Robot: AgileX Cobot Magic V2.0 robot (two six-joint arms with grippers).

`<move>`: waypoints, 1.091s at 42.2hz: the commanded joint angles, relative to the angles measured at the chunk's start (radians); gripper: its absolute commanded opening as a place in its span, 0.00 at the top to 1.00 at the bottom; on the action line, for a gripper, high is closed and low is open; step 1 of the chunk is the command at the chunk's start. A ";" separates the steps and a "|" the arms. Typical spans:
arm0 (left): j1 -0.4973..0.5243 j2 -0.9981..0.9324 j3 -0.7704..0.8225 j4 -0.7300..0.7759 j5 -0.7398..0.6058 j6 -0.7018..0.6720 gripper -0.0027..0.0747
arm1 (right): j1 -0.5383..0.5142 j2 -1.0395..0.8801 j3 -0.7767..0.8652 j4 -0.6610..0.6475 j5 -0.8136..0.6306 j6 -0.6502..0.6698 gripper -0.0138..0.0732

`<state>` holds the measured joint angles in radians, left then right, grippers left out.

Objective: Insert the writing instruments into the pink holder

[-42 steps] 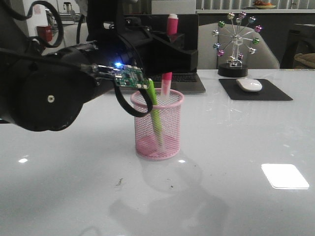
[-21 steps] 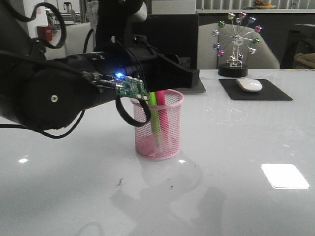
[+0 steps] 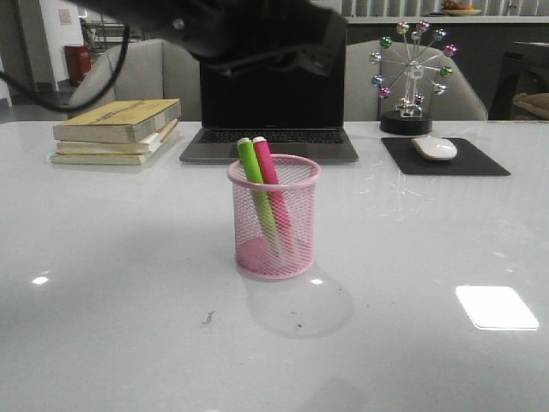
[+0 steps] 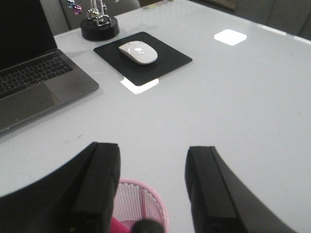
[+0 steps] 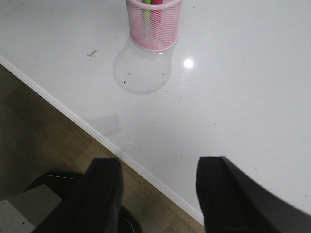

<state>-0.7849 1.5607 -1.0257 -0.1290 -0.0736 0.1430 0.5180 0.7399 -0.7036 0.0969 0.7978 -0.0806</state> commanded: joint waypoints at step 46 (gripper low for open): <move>-0.002 -1.016 0.286 0.054 0.756 0.010 0.46 | -0.005 -0.005 -0.027 -0.001 -0.051 -0.005 0.32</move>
<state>-0.7849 0.5851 -0.7279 -0.0688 0.7244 0.1534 0.5180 0.7399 -0.7036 0.0969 0.7978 -0.0806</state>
